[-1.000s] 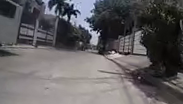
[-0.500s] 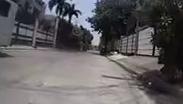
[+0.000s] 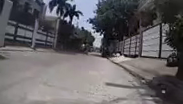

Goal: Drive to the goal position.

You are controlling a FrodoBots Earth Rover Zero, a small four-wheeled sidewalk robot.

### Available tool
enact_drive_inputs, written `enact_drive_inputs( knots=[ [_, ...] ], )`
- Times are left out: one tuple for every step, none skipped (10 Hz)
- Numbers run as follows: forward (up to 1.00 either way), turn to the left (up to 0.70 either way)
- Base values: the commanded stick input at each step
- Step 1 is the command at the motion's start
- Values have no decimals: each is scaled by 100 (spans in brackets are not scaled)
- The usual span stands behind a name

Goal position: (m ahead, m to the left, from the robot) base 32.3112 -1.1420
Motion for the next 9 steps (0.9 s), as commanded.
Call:
enact_drive_inputs(
  knots=[
    [85, 0],
    [85, 0],
    [85, 0],
    [85, 0],
    [85, 0],
    [85, 0],
    [85, 0],
    [85, 0],
    [85, 0]
  ],
)
